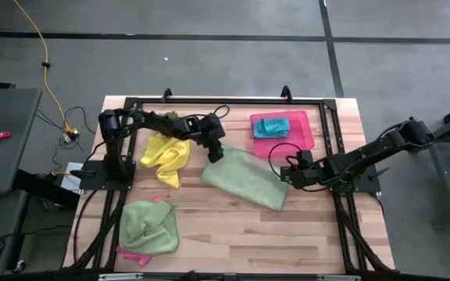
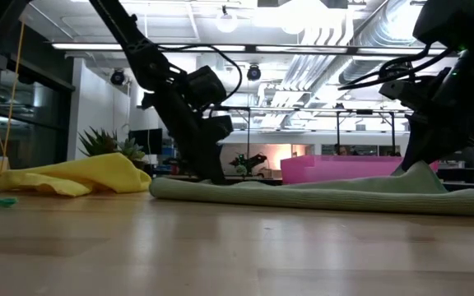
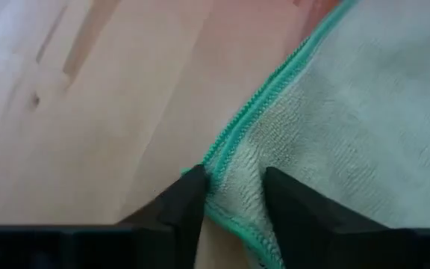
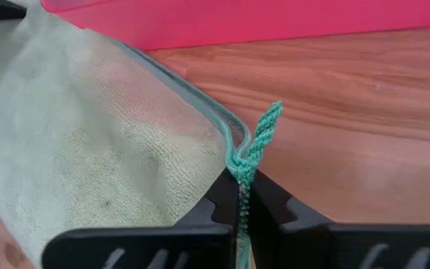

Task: Fold microfiber towels
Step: Fold the right green microfiber cloth

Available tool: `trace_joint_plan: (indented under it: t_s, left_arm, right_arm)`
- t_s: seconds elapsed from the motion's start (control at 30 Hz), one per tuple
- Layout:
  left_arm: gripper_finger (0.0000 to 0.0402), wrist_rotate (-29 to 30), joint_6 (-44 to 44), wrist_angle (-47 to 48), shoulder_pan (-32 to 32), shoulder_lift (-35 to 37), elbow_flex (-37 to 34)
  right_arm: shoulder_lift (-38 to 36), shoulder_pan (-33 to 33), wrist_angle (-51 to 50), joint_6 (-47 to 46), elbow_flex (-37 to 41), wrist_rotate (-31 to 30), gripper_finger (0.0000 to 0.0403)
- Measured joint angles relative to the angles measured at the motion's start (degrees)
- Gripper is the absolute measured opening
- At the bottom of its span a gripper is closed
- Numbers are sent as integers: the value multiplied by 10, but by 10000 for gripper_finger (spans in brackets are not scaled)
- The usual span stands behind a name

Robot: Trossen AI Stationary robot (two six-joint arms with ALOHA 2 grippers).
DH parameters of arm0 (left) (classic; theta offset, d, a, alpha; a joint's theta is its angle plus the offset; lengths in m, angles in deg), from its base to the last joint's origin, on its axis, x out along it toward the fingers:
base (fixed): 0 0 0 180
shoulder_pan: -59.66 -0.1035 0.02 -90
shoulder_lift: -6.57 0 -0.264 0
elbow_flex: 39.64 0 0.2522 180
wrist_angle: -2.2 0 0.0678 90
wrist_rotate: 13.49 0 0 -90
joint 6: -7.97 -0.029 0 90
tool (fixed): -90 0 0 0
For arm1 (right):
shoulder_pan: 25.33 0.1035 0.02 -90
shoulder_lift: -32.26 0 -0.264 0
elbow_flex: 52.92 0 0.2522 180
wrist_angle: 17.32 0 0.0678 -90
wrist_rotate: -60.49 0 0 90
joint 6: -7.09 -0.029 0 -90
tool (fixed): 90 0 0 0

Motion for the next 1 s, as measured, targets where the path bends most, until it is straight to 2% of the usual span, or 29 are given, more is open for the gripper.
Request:
trace_joint_plan:
  t_s: [0.13, 0.2, 0.4, 0.6, 0.73, 1.0]
  left_arm:
    - [31, 12, -27, 26, 11, 1, 1]
    - [12, 16, -27, 28, 15, 1, 1]
    - [4, 5, 10, 65, 22, 18, -1]
    - [2, -6, 63, 108, 40, 58, -20]
    - [1, 3, 133, 89, 71, 91, -64]
    - [0, 66, 323, -10, 178, 165, -181]
  right_arm:
    - [0, 0, 1, 5, 0, 2, 0]
    - [0, 0, 1, 9, 0, 3, 0]
    - [0, 0, 3, 15, 0, 15, 0]
    - [0, 0, 33, 71, -1, 57, 0]
    - [2, 0, 62, 102, -1, 83, 0]
    - [29, 0, 95, 131, -1, 119, 0]
